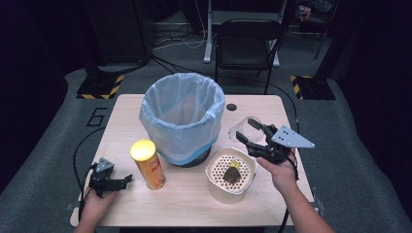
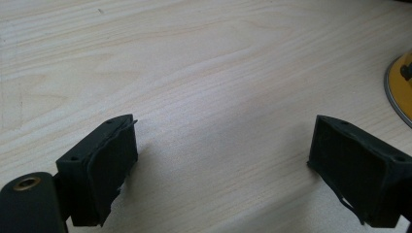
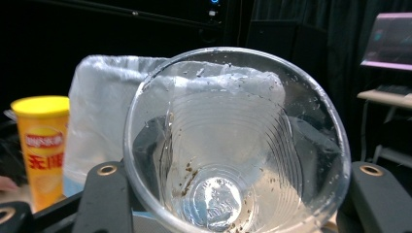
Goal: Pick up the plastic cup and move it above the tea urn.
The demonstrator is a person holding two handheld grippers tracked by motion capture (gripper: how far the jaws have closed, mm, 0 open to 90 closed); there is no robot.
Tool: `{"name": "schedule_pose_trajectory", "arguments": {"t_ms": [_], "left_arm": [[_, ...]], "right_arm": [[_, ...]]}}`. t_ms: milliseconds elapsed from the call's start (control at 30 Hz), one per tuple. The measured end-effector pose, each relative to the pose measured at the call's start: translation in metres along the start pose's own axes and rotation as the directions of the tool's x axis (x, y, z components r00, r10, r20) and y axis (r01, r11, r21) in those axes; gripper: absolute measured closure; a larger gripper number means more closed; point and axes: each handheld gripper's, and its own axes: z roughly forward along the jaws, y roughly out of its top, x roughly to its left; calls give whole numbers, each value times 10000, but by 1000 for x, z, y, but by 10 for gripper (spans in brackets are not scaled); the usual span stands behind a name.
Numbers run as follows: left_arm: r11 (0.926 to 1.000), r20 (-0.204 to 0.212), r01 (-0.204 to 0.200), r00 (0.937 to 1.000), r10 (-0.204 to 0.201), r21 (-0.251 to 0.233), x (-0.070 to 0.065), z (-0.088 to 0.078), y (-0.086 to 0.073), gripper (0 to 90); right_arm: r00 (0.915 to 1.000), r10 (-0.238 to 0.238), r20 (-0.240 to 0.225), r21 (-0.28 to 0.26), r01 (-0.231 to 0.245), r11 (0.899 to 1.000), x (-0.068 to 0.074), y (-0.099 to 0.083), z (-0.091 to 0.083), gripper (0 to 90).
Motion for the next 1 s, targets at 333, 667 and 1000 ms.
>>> {"name": "schedule_pose_trajectory", "arguments": {"t_ms": [333,667,1000], "left_arm": [[10000,-38,-8,10000,8,-70,0,0,0,101],[10000,9,-1,10000,1,14,0,0,0,100],[9999,-39,-1,10000,0,-159,-1,1,-1,101]], "right_arm": [[9980,564,-284,120,-561,9984,-5,42,-4,383],[9990,191,-402,545,-168,9984,-11,104,19,382],[9961,-188,-862,937,269,9952,-1,134,82,374]]}}
